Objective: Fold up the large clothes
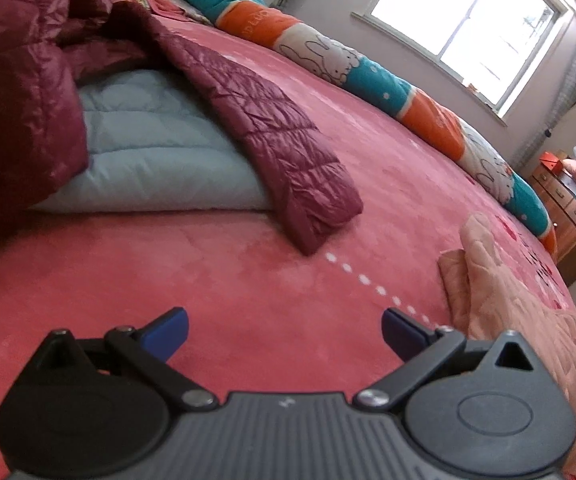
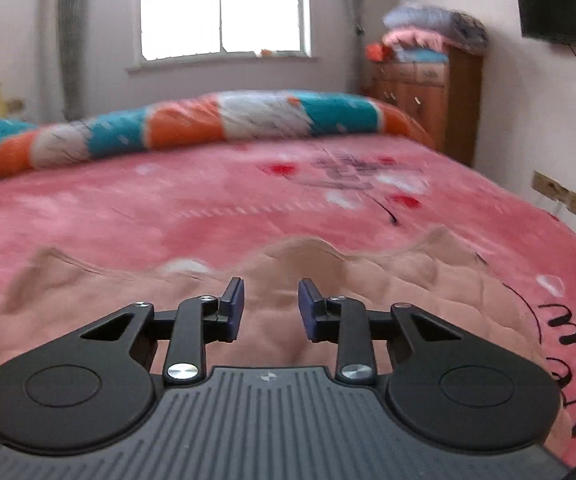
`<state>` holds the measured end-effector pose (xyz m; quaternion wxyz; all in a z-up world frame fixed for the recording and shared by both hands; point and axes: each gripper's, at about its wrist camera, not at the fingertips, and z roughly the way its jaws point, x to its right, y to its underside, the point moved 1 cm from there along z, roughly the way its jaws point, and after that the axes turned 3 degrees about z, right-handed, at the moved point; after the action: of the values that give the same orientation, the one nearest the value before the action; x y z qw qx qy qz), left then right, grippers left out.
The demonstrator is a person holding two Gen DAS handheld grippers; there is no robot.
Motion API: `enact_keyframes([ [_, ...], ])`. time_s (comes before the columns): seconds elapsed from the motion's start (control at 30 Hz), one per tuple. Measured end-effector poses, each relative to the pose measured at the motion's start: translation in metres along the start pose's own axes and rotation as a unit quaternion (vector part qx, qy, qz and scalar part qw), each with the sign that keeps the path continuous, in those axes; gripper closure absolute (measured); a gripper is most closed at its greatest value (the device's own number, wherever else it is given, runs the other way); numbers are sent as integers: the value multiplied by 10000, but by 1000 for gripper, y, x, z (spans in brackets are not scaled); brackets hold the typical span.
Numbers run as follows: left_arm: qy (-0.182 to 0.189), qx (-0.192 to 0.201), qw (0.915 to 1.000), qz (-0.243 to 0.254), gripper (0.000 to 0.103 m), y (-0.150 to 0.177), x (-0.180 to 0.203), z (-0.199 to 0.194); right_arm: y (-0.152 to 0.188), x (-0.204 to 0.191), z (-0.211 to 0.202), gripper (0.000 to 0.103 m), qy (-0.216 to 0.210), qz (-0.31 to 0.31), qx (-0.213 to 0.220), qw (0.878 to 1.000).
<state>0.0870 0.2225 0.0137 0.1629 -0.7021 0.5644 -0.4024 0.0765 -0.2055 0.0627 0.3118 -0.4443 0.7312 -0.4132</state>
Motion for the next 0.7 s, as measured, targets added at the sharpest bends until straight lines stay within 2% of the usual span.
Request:
enact_keyframes([
  [0.1,81,12,9999,68,1,3,4,2,2,12,34,73,38,257,-305,9992],
  [0.27,245,9,9995,192,1,8,12,6,-2,9,72,72,157,25,-486,9987],
  [0.43,430,-123,9984,359,1,14,21,12,10,3,83,72,238,-200,-328,9990],
  [0.6,608,-130,9963,585,1,21,31,10,7,11,80,67,98,-57,-254,9996],
  [0.63,641,-92,9958,652,1,21,34,8,5,14,74,64,59,35,-240,9997],
  [0.67,668,-38,9953,705,1,22,37,4,3,16,67,40,19,150,-222,9996],
  [0.7,731,22,9946,742,1,23,39,1,1,20,59,7,0,248,-194,9995],
])
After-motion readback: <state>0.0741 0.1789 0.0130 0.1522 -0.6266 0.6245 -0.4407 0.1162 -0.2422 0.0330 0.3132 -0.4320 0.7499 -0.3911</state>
